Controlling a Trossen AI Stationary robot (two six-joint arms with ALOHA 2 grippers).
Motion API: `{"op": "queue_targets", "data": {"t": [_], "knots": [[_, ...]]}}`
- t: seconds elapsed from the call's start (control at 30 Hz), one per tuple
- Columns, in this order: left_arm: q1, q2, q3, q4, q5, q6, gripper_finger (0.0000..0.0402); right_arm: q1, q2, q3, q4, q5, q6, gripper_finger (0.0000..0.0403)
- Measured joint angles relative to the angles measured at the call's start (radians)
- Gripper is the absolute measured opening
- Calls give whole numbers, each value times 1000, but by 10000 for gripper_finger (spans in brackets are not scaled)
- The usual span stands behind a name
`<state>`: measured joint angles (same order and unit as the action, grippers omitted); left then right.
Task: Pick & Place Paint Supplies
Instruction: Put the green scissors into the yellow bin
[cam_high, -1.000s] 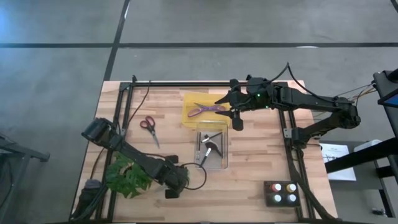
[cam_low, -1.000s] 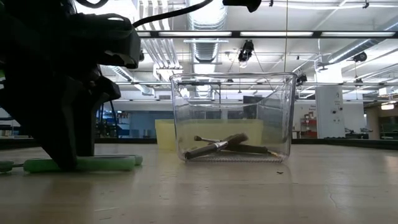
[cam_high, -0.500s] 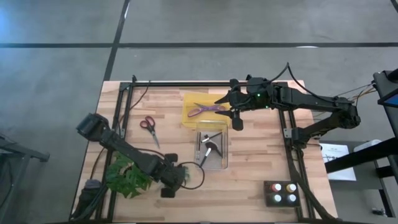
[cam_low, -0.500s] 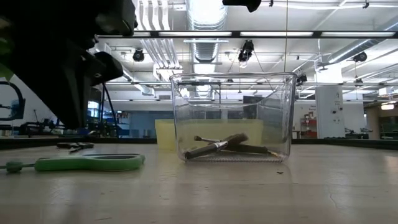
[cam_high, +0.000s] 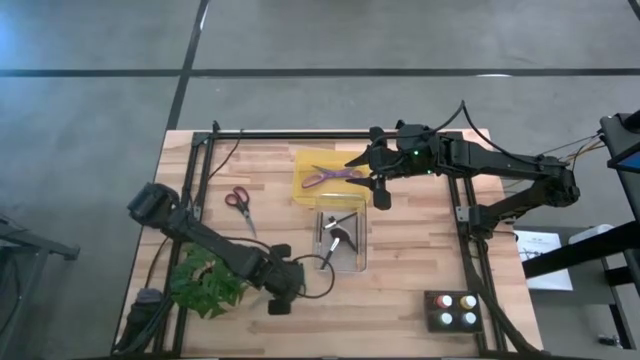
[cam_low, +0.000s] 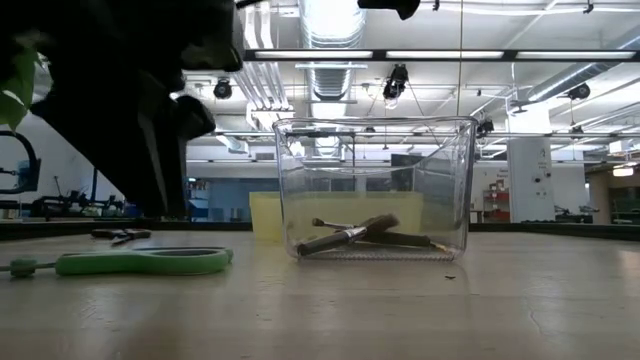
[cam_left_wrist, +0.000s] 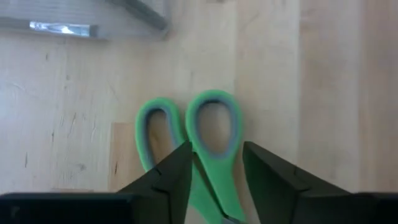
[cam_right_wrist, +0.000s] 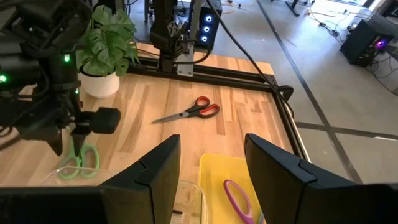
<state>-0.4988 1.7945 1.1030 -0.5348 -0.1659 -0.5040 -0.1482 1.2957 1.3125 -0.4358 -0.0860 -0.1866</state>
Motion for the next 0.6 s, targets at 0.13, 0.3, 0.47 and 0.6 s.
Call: {"op": "queue_targets", "data": {"t": [0.13,0.3,0.47,0.6], "knots": [[20,40,0,11,-7,-24,167,0,0,0,-1,0,0,178],[41,101,2,30,-10,-47,168,0,0,0,-1,0,-3,178],[50,133,6,38,-10,-73,167,0,0,0,-2,-1,-4,178],[50,137,7,40,-8,-81,134,0,0,0,-2,-1,-7,178]]}}
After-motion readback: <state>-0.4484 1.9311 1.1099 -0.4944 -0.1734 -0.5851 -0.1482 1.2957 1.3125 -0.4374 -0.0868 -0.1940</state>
